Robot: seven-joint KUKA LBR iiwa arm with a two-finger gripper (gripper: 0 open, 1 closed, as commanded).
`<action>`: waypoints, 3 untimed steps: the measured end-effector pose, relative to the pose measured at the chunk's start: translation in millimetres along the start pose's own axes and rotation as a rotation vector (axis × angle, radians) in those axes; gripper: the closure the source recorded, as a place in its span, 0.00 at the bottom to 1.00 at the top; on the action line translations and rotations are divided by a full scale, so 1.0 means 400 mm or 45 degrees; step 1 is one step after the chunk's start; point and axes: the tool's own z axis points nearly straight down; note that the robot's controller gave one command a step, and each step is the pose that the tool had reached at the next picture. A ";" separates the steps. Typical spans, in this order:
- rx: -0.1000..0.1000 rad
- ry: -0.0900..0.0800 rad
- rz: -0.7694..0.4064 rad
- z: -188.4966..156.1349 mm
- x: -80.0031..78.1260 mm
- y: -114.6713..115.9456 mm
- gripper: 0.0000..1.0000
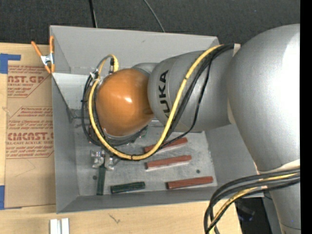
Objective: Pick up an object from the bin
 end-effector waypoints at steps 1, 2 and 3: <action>0.000 0.000 0.000 0.000 0.000 0.000 1.00; 0.000 0.000 0.000 0.000 0.000 0.000 1.00; 0.000 0.001 0.021 -0.053 -0.011 0.024 1.00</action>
Offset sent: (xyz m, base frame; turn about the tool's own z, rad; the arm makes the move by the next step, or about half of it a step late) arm 0.0000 0.0000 0.0000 0.0000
